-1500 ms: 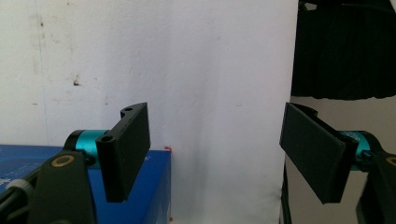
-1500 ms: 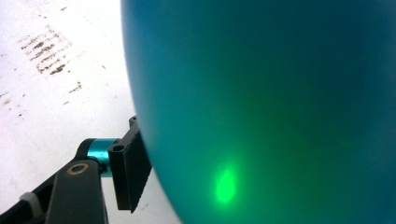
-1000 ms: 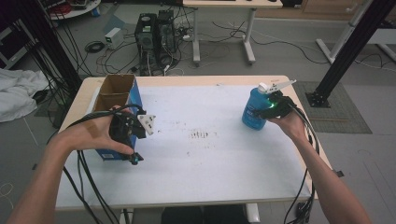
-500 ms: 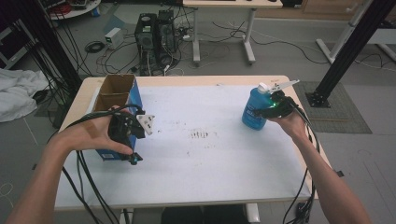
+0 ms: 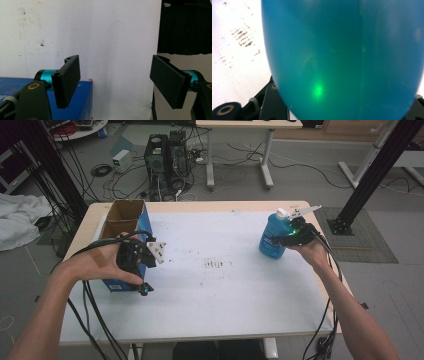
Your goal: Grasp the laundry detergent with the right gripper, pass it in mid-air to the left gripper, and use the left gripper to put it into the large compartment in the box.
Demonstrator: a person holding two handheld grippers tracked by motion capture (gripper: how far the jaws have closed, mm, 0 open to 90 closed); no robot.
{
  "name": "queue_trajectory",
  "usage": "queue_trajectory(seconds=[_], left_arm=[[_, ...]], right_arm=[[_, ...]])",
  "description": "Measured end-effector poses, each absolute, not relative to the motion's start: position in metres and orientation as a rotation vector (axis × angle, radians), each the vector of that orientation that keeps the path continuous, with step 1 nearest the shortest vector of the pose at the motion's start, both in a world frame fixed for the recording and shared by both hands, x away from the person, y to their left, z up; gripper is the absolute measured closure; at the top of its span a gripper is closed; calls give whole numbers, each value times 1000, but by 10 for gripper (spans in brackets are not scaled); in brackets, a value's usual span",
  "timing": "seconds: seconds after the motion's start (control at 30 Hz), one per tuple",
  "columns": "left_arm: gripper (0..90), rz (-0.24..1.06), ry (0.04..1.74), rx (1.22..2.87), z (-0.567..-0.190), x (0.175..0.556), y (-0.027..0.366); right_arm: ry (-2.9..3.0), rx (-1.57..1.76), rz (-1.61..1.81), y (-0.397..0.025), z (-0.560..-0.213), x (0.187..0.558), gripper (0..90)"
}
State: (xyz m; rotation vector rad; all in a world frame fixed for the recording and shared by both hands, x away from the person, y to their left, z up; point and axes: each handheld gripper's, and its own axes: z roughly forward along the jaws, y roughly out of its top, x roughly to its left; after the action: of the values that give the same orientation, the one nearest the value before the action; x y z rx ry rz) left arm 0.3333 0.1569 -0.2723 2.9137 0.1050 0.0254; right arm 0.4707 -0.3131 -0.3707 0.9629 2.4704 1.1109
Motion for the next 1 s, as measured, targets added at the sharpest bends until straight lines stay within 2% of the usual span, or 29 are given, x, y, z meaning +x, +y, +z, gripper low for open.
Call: queue_trajectory(seconds=[0.13,0.47,0.57,1.0], left_arm=[[246,43,131,2907,-265,338,156],[246,78,237,2828,-236,358,140],[245,60,262,2813,-229,363,133],[246,31,314,2758,-214,379,83]], right_arm=[[2462,947,1183,-314,-359,466,471],[2612,671,1229,-292,-321,444,467],[2626,651,1228,-290,-320,443,467],[2842,221,1208,-225,-319,410,465]])
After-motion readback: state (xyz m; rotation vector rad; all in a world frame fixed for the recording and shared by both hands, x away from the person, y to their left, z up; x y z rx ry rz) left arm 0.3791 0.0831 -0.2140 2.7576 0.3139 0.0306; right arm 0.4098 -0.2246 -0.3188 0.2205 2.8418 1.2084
